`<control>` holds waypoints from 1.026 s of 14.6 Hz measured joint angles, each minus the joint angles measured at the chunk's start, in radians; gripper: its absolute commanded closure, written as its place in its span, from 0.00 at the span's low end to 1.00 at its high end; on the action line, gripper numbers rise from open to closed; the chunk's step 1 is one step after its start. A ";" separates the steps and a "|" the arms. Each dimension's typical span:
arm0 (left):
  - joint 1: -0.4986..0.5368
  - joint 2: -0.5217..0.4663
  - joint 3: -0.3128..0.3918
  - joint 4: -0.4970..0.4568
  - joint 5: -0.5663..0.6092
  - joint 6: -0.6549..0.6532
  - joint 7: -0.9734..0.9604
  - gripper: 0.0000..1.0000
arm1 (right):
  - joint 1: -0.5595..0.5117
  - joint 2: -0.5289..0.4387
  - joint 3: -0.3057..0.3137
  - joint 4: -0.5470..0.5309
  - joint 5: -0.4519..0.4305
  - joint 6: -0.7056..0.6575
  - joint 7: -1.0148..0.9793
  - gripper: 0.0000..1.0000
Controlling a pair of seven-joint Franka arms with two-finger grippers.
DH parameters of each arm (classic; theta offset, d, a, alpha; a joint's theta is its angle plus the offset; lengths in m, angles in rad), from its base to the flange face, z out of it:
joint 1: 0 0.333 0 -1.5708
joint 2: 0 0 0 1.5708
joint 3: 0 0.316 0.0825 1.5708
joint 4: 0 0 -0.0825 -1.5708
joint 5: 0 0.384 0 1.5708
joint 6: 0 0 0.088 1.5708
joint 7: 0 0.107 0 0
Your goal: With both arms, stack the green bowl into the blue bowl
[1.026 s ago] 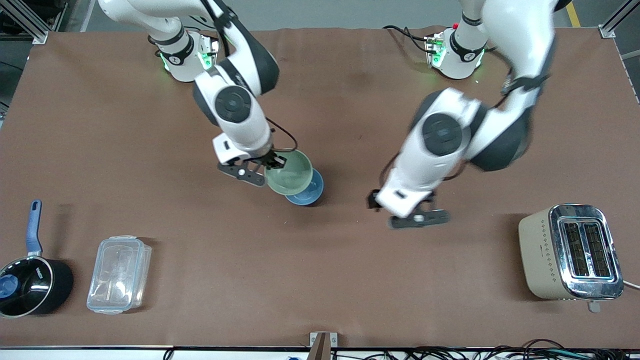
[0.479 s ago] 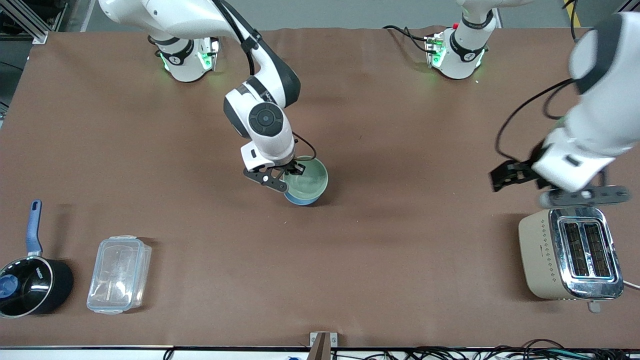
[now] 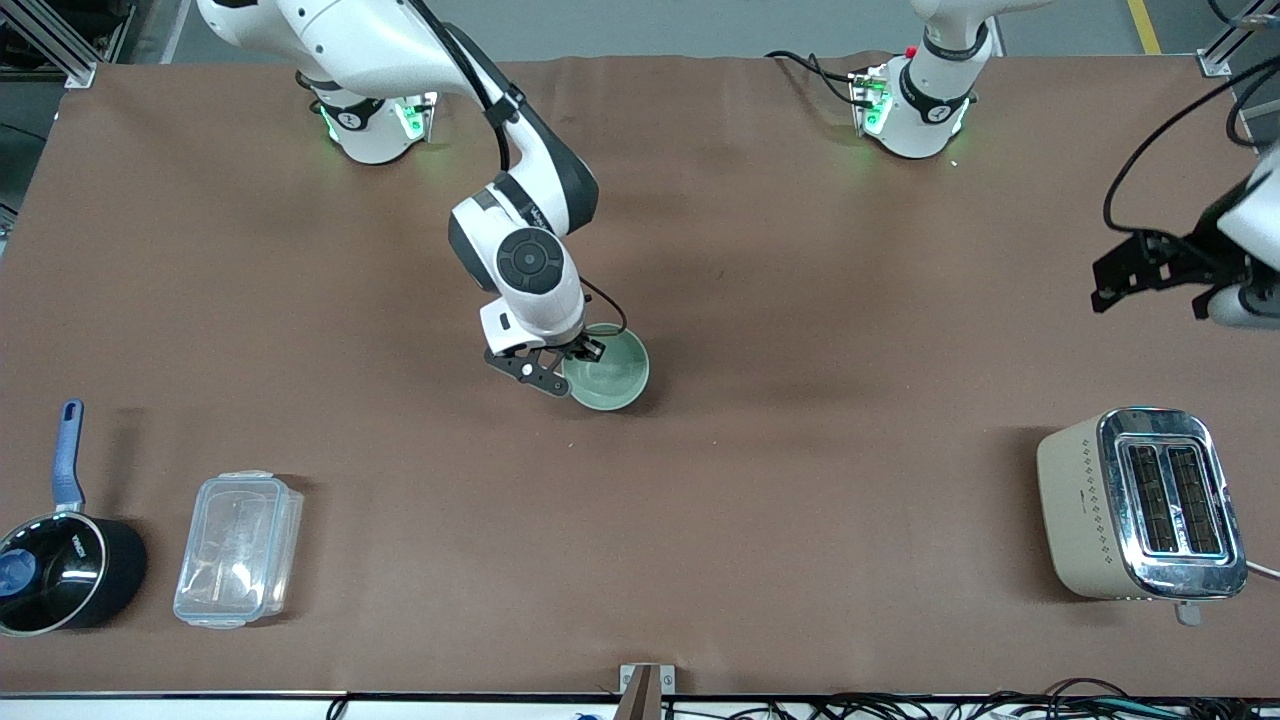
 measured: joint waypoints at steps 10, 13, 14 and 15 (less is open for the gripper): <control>-0.154 -0.160 0.179 -0.182 0.000 -0.013 0.000 0.00 | -0.003 0.024 0.000 -0.007 0.000 0.025 -0.001 0.56; -0.153 -0.160 0.179 -0.183 0.000 -0.013 0.000 0.00 | 0.003 0.025 0.002 -0.007 0.000 0.022 -0.001 0.00; -0.153 -0.160 0.180 -0.184 0.000 -0.013 0.000 0.00 | 0.003 0.022 0.001 -0.004 -0.001 0.015 -0.001 0.00; -0.153 -0.160 0.180 -0.185 -0.001 -0.013 0.001 0.00 | 0.001 0.011 -0.002 0.003 -0.002 -0.001 -0.011 0.00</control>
